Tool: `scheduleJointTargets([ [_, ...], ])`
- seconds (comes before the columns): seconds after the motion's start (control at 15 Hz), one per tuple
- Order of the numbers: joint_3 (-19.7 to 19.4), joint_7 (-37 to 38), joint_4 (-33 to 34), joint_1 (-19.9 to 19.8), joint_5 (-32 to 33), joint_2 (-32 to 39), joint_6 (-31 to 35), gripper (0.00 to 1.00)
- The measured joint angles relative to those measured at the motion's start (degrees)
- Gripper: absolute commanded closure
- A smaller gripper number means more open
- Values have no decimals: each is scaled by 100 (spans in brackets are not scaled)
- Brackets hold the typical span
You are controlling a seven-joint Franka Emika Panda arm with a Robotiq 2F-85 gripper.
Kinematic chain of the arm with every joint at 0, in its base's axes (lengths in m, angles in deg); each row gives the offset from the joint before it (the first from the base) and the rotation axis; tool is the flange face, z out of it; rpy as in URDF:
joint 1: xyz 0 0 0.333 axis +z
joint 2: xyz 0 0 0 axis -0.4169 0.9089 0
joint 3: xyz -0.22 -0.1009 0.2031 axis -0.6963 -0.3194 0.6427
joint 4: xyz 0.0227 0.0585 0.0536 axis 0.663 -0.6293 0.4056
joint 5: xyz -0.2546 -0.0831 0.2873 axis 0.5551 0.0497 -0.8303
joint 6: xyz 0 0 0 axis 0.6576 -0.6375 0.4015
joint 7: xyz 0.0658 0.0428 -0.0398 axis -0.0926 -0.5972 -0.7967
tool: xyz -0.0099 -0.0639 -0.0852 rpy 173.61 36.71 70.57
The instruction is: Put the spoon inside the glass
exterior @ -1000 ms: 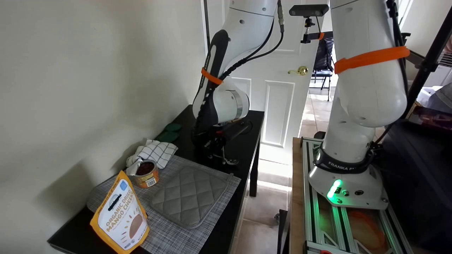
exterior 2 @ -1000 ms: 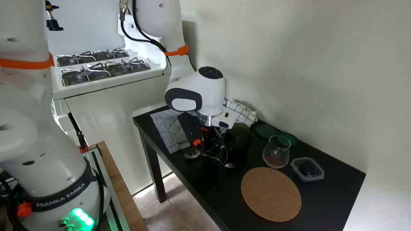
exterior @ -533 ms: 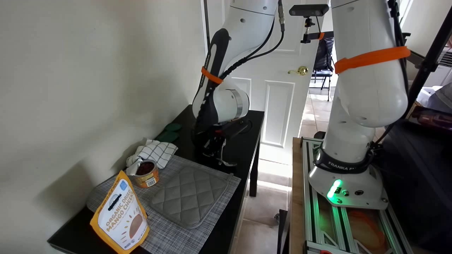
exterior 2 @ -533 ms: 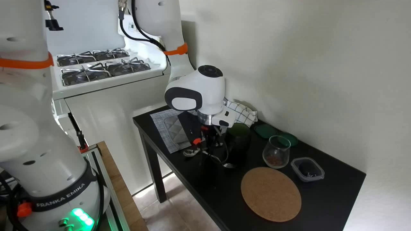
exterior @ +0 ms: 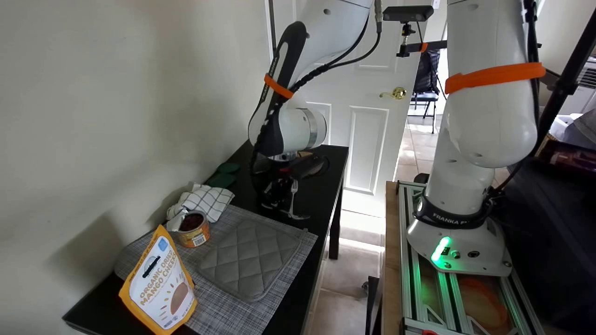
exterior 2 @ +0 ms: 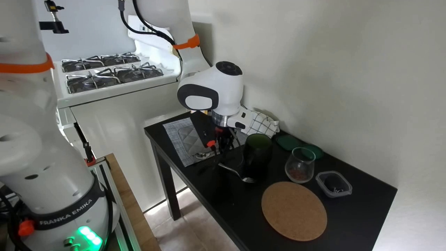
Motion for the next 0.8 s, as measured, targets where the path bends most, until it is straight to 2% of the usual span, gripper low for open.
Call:
scheduleJointTargets([
  [0.27, 186, -425, -33, -103, -576, -769, -523, 98],
  [0.47, 226, -1152, 8, -112, -1736, -1401, -540, 98],
  [0.8, -83, -1594, 264, -177, -3067, -2229, -594, 98],
])
